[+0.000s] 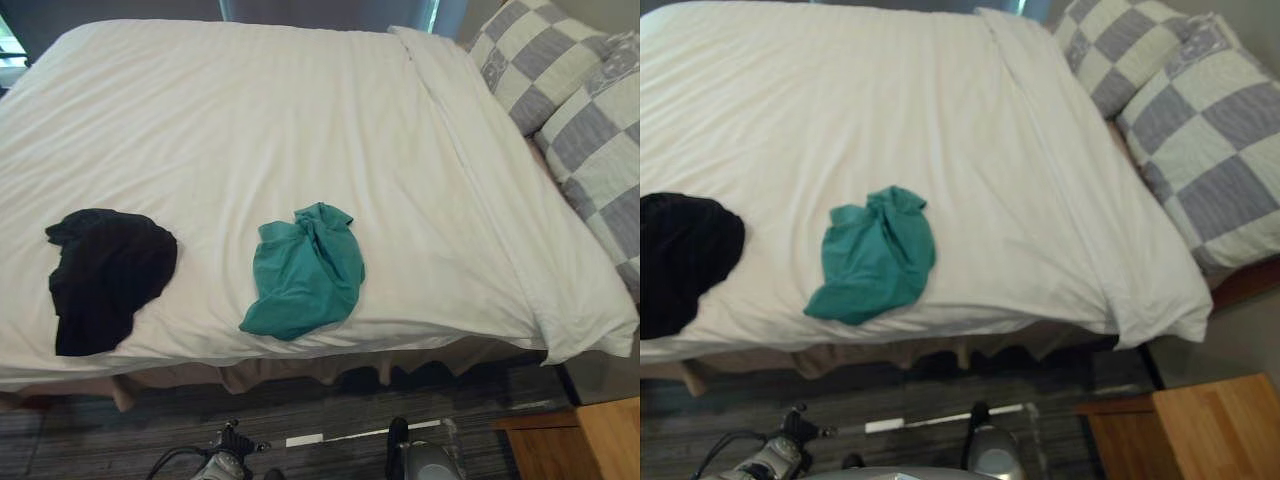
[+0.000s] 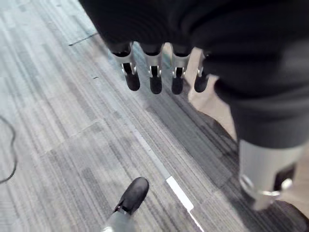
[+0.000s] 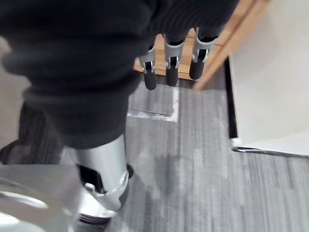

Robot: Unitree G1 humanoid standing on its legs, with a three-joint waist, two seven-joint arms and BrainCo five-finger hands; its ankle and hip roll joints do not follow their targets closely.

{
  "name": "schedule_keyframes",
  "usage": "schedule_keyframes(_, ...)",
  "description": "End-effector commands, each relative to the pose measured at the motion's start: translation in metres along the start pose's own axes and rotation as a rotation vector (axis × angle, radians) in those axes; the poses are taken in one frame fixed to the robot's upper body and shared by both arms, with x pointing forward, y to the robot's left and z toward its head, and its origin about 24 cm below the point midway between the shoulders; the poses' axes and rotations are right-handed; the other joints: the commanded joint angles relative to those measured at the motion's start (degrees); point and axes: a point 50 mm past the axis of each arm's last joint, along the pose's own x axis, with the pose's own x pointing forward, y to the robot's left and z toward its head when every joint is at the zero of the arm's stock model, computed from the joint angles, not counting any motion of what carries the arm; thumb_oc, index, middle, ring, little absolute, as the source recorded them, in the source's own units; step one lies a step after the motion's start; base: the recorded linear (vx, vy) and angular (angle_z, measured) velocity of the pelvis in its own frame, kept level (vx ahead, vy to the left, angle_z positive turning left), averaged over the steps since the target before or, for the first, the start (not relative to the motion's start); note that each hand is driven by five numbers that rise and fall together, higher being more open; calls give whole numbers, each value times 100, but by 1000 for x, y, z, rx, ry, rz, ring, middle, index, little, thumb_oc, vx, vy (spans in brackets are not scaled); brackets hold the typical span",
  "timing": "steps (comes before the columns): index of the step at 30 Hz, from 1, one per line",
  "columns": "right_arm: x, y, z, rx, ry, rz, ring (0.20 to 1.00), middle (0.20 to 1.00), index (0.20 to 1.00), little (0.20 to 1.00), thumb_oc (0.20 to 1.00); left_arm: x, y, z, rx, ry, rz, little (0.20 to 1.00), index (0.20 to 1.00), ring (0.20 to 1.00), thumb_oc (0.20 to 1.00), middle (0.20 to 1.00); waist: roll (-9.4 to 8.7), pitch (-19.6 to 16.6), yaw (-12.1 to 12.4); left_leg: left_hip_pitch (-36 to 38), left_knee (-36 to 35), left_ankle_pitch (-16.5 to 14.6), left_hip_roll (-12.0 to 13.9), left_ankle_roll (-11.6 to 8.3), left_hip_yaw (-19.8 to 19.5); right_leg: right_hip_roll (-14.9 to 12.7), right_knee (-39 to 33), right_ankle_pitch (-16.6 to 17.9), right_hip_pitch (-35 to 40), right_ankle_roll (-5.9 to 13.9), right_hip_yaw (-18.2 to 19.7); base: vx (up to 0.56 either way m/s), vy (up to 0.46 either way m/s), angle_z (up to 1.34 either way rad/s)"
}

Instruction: Tidy up the quilt and then pick up the clothes from the bed and put them into the laundry hamper.

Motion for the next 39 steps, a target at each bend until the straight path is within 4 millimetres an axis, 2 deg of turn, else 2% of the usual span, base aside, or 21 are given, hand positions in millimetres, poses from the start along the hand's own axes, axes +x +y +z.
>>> schedule_keyframes(1,0,-20,48,-52,-145,-62,1000,1000,1000,1000,1000,1,8,-3,6,5,20,1000,1000,1000,1000,1000,-223,30,114,-549,223,-207,-632,91,-352,76,-40,-389,39,155,481,0,0,0)
schedule_keyframes(3,0,-22,50,-75,-154,-69,1000,1000,1000,1000,1000,1,7,-2,-8,1,21,1000,1000,1000,1000,1000,-201,84,132,-717,591,-283,-665,83,-336,-12,-106,-374,64,134,429,-36,26,8)
schedule_keyframes(4,0,-28,56,-113,-178,-90,1000,1000,1000,1000,1000,1,7,9,-35,-41,25,1000,1000,1000,1000,1000,-214,207,179,-1060,1491,-456,-795,-4,-408,-162,-243,-400,180,64,395,-58,67,20)
schedule_keyframes(6,-1,-40,64,-127,-199,-133,1000,1000,1000,1000,1000,1,9,24,-50,-93,49,1000,1000,1000,1000,1000,-214,331,203,-1510,2216,-220,-732,-260,-578,-290,-363,-399,263,59,378,-56,140,13)
schedule_keyframes(9,-1,-41,64,-134,-197,-136,1000,1000,1000,1000,1000,0,5,27,-18,-101,45,1000,1000,1000,1000,1000,-129,191,137,-1343,1657,-212,-91,-246,-234,-520,-469,-367,299,262,357,64,306,2)
schedule_keyframes(13,-1,-37,61,-136,-202,-125,1000,1000,1000,1000,1000,0,4,28,6,-104,54,1000,1000,1000,1000,1000,-83,19,92,-1208,589,652,1035,-498,-374,-971,-350,-353,230,609,514,118,490,-7)
schedule_keyframes(16,0,-33,51,-100,-177,-104,1000,1000,1000,1000,1000,0,1,32,35,-117,52,1000,1000,1000,1000,1000,-52,-116,44,-1102,220,1096,1611,-758,-505,-1323,-401,-282,276,860,564,130,629,-13)
schedule_keyframes(19,1,-32,40,-80,-149,-86,1000,1000,1000,1000,1000,-1,-7,38,80,-152,23,1000,1000,1000,1000,1000,41,-255,9,-1225,305,885,1587,-758,-488,-1695,-600,70,409,860,468,112,483,-4)
schedule_keyframes(21,0,-25,49,-105,-168,-77,1000,1000,1000,1000,1000,-1,-1,48,109,-179,32,1000,1000,1000,1000,1000,-148,-206,23,-1156,305,575,1254,-758,-398,-1947,-447,712,153,860,621,41,352,18)
schedule_keyframes(22,-1,-22,59,-121,-191,-72,1000,1000,1000,1000,1000,0,6,53,117,-187,51,1000,1000,1000,1000,1000,-242,-133,74,-1079,295,478,1161,-758,-242,-2151,-301,1208,-46,860,471,-34,181,-10)
schedule_keyframes(23,-1,-22,59,-121,-192,-72,1000,1000,1000,1000,1000,0,7,53,117,-187,51,1000,1000,1000,1000,1000,-249,-130,83,-1070,292,478,1157,-758,-230,-2155,-301,1209,-52,860,483,-49,210,-27)
schedule_keyframes(24,-4,-17,71,-140,-233,-60,1000,1000,1000,1000,1000,0,12,55,115,-194,64,1000,1000,1000,1000,1000,-269,-49,179,-915,236,412,1109,-757,15,-2368,-171,1466,-168,860,-74,-21,361,-32)
schedule_keyframes(25,-9,-10,92,-183,-325,-52,1000,1000,1000,1000,1000,1,19,51,93,-188,86,1000,1000,1000,1000,1000,-305,17,288,-757,132,351,905,-597,276,-2396,67,1293,-177,860,-766,7,512,-31)
schedule_keyframes(27,-13,-7,102,-249,-382,-62,1000,1000,1000,1000,1000,1,24,47,104,-178,96,1000,1000,1000,1000,1000,-360,57,236,-796,68,340,700,-453,232,-1770,179,741,-251,760,-475,61,490,-67)
schedule_keyframes(28,-13,-9,103,-226,-384,-70,1000,1000,1000,1000,1000,2,25,44,97,-167,97,1000,1000,1000,1000,1000,-369,83,194,-786,43,319,585,-376,147,-1365,202,431,-304,750,-102,132,503,-23)
schedule_keyframes(29,-12,-11,100,-159,-369,-68,1000,1000,1000,1000,1000,2,26,36,75,-131,97,1000,1000,1000,1000,1000,-357,100,66,-743,-9,261,297,-233,10,-644,215,-50,-315,535,493,138,433,26)
schedule_keyframes(30,-11,-12,95,-136,-351,-65,1000,1000,1000,1000,1000,3,29,32,66,-117,102,1000,1000,1000,1000,1000,-344,121,29,-730,-26,216,130,-167,-87,-360,117,-201,-319,486,829,123,328,49)
schedule_keyframes(34,-7,-24,83,-15,-290,-98,1000,1000,1000,1000,1000,3,37,8,-37,-20,134,1000,1000,1000,1000,1000,-374,153,85,-686,31,104,-180,-52,-205,-488,-63,-111,-134,458,843,59,54,71)
schedule_keyframes(35,-2,-41,60,122,-203,-158,1000,1000,1000,1000,1000,-1,48,-36,-185,126,194,1000,1000,1000,1000,1000,-343,40,64,-573,42,37,-205,-44,-91,-591,-330,42,8,560,831,65,-19,23)
schedule_keyframes(36,-2,-41,60,121,-203,-158,1000,1000,1000,1000,1000,-1,48,-36,-185,127,194,1000,1000,1000,1000,1000,-345,40,63,-566,42,34,-206,-43,-89,-592,-337,45,17,562,832,170,-26,14)
schedule_keyframes(39,0,-82,17,318,-98,-312,1000,1000,1000,1000,1000,-17,81,-100,-347,299,349,1000,1000,1000,1000,1000,-300,-155,11,-316,15,-33,-220,-97,4,-693,-663,115,349,661,789,180,-12,-10)
